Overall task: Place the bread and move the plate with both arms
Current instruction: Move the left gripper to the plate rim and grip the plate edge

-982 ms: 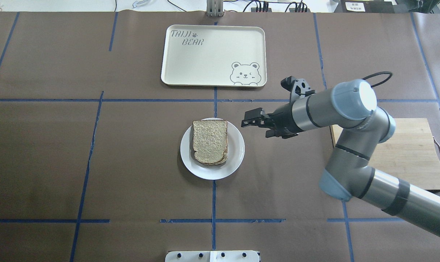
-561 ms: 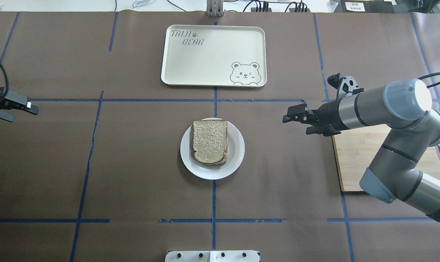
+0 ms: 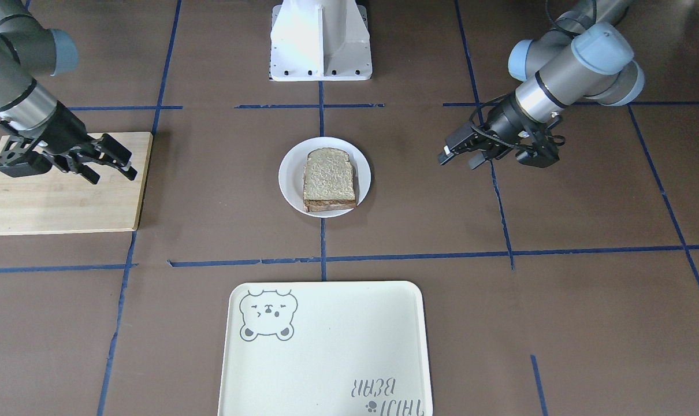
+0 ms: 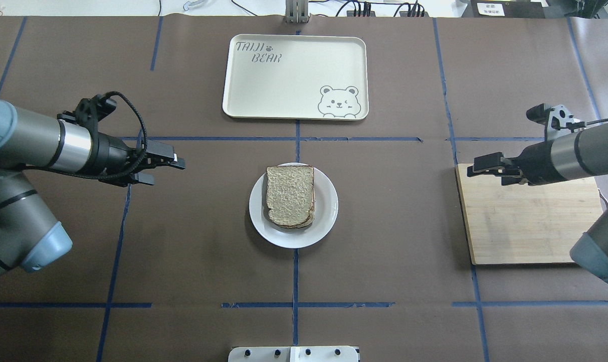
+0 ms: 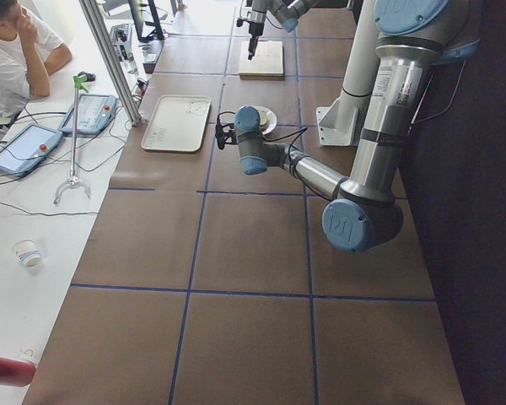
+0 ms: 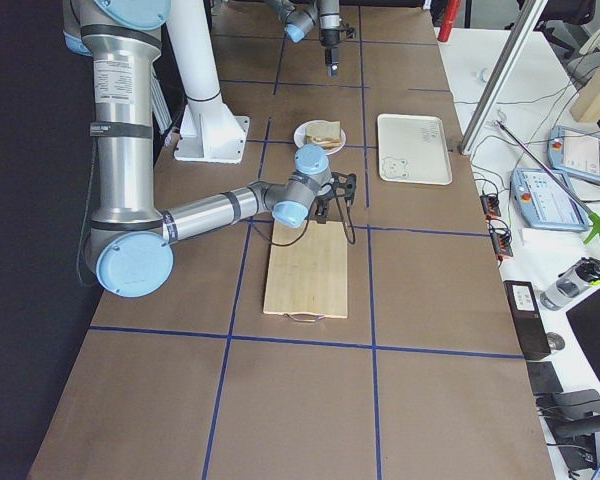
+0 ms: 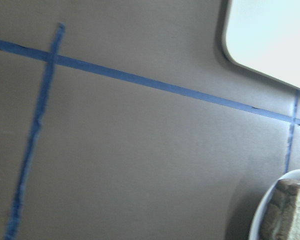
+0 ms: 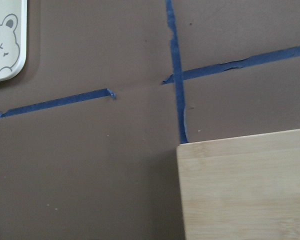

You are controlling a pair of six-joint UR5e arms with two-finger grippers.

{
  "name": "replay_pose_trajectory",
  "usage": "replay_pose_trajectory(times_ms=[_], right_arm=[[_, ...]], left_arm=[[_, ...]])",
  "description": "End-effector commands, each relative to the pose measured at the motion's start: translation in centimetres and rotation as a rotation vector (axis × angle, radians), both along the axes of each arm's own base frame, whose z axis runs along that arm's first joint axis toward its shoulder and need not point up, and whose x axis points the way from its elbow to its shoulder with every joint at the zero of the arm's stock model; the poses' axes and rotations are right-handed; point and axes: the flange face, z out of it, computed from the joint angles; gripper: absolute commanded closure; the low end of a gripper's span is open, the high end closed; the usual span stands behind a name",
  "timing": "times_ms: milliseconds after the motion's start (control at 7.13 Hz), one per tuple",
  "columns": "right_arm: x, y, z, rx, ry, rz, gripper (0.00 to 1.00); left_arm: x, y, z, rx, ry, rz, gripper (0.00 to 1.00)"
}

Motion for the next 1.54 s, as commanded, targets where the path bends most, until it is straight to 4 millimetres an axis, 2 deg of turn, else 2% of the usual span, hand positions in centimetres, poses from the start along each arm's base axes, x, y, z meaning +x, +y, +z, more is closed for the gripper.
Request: replay_pose_trajectory(times_ms=[0, 140, 281, 561, 701, 842, 982, 1262, 1403], right_arm=[[5.4, -0.2, 2.1, 0.027, 0.01, -0.031, 0.0], [6.2, -0.3, 1.9, 0.017, -0.007, -0.035, 0.0], [6.3, -0.3, 1.9, 0.017, -0.01, -0.036, 0.0], [6.5, -0.2, 2.1, 0.015, -0.01, -0.035, 0.0], [6.5, -0.1, 2.0, 0.014, -0.011, -0.036, 0.0], [6.5, -0.2, 2.0, 0.016, -0.012, -0.035, 0.0], [6.5, -0.2, 2.0, 0.016, -0.012, -0.035, 0.0], [6.6, -0.1, 2.0, 0.013, -0.017, -0.04, 0.0], [7.1, 0.0, 2.2, 0.006, -0.023, -0.039, 0.0]], left_arm=[[6.9, 1.4, -0.6, 0.024, 0.157, -0.076, 0.01], [7.5, 2.2, 0.9, 0.064, 0.227, -0.078, 0.03], [8.8, 2.3, 1.2, 0.082, 0.264, -0.067, 0.06], [9.4, 1.7, 0.2, 0.01, 0.325, -0.108, 0.09], [10.2, 2.1, 1.0, 0.002, 0.318, -0.103, 0.11], [11.2, 2.7, 1.5, -0.009, 0.311, -0.105, 0.15], [12.0, 3.2, 1.2, -0.012, 0.317, -0.114, 0.21], [12.5, 3.2, 1.0, -0.012, 0.318, -0.113, 0.26], [13.1, 3.1, 1.3, -0.016, 0.311, -0.11, 0.35]])
